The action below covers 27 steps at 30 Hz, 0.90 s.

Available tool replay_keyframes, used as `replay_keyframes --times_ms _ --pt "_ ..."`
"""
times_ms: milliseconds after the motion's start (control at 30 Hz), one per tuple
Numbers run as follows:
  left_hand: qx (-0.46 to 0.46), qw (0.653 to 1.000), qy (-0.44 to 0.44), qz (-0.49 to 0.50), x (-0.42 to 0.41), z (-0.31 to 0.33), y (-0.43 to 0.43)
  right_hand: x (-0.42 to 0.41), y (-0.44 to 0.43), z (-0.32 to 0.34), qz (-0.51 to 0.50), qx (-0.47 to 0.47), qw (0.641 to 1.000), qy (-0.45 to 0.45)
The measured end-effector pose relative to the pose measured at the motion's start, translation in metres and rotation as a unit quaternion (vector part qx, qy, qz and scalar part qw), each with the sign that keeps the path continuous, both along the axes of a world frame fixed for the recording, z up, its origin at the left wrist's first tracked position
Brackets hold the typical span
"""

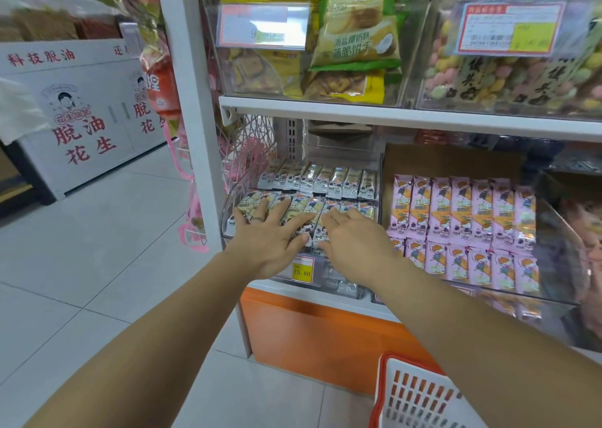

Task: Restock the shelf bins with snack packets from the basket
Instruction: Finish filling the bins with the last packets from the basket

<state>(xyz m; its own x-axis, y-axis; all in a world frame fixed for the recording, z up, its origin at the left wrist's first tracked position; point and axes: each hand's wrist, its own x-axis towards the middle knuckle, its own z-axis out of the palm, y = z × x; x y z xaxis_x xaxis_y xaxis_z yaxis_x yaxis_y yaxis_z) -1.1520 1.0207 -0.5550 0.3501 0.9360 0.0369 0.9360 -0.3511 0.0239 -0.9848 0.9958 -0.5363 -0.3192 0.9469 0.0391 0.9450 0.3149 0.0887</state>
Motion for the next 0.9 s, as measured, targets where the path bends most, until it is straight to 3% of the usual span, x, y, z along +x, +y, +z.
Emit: replay_keyframes --times_ms 167,333,433,500,567,767,900 --pt "0.003 1.000 0.016 0.004 0.001 -0.002 -0.001 -0.003 0.001 -0.004 -0.010 -0.007 1.000 -0.011" --pt "-0.006 1.000 0.015 0.022 0.005 0.006 -0.007 0.010 -0.010 0.005 0.028 -0.020 0.998 0.043" --pt "0.123 0.989 -0.081 -0.010 0.015 0.000 -0.031 0.025 -0.041 -0.001 0.086 0.058 0.985 0.137" --pt "0.212 0.957 -0.189 -0.063 0.031 -0.009 -0.057 0.043 -0.071 -0.007 0.082 0.076 0.967 0.230" --pt "0.237 0.933 -0.249 -0.110 0.050 -0.028 -0.087 0.072 -0.104 -0.023 0.050 0.065 0.951 0.299" --pt "0.060 0.963 -0.237 -0.117 0.101 -0.113 -0.151 0.181 -0.185 -0.104 -0.132 -0.061 0.953 0.264" --pt "-0.048 0.968 -0.216 -0.123 0.128 -0.155 -0.164 0.230 -0.221 -0.154 -0.245 -0.176 0.919 0.252"
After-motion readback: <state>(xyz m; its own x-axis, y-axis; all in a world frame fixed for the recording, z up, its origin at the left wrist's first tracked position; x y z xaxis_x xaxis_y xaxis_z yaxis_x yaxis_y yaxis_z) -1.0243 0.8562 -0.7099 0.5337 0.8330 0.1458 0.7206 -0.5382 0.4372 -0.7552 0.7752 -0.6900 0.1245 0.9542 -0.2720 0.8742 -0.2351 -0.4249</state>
